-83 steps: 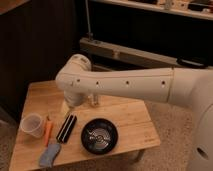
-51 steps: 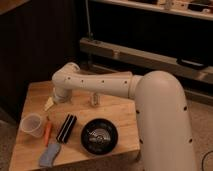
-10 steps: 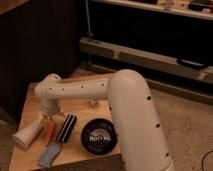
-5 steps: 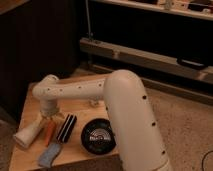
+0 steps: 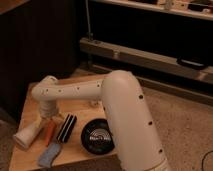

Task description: Place the pepper in the ceramic bowl

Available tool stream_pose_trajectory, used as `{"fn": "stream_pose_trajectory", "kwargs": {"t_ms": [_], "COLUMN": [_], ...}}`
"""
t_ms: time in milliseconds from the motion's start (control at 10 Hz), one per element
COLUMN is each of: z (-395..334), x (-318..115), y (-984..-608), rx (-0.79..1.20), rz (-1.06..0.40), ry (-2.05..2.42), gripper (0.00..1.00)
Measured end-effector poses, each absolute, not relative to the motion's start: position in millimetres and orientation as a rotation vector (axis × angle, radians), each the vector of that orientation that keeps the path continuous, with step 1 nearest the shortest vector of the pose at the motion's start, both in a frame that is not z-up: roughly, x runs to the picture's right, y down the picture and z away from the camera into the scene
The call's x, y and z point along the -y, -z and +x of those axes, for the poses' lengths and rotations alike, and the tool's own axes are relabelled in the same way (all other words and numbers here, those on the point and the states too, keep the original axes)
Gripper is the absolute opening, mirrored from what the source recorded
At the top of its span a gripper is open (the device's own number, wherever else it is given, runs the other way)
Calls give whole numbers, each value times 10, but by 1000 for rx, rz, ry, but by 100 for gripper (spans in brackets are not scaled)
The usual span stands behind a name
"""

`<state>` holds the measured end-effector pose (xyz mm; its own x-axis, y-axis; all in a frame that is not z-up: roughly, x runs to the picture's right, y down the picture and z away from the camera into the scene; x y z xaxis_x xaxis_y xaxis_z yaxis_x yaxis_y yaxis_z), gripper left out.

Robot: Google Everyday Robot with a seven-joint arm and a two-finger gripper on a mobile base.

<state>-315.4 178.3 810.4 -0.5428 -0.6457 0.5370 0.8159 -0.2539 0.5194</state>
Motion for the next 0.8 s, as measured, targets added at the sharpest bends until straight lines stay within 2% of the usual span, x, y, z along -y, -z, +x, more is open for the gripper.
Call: {"fn": "stream_pose_trajectory", "kwargs": {"t_ms": [200,800], "z": [-3167,-3190], "x": [-1797,-1863], "y": [-8107,-8110], "rx": [976,991], "rz": [-266,-304], "ry": [1929,1958], "gripper": [58,58]}}
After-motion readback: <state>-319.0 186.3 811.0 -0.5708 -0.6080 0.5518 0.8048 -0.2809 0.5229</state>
